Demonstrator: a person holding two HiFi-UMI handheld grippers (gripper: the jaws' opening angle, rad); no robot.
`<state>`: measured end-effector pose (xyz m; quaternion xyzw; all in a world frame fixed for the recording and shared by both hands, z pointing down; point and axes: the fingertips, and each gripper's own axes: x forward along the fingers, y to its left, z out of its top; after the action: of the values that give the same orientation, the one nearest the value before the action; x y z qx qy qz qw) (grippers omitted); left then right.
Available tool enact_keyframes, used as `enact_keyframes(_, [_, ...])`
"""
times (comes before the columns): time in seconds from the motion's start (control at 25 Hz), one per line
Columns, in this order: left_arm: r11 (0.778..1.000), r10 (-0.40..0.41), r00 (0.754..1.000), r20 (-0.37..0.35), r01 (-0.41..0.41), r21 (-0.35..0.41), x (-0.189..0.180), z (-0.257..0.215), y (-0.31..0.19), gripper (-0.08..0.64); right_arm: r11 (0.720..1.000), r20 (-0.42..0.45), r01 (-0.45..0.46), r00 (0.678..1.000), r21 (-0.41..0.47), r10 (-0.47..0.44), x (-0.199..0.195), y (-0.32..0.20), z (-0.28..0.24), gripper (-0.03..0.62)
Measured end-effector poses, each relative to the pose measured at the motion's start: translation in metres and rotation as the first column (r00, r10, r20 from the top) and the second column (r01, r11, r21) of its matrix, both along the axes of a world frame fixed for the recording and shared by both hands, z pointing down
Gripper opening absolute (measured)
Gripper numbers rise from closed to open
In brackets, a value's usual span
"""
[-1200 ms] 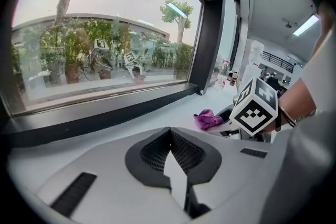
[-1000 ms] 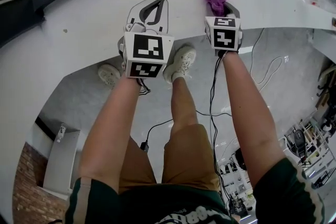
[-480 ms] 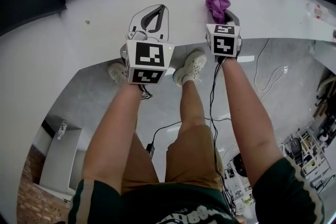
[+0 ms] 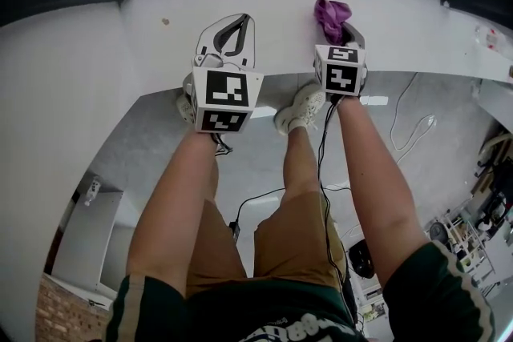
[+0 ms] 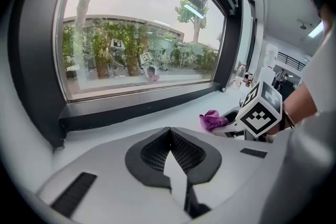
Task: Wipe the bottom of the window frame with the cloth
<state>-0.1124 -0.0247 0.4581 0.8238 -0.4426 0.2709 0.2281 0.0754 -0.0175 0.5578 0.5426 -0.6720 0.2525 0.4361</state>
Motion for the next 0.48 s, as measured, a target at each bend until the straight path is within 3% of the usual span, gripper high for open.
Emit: enact_keyframes(0.48, [0.997,-0.078,0.997,0.004,0.078,-0.016,-0.061,-0.002,0.008,0.008,0.994,0.061,0.111,0.992,-0.004,-0.111,-0.091,0.001,0.001,0.164])
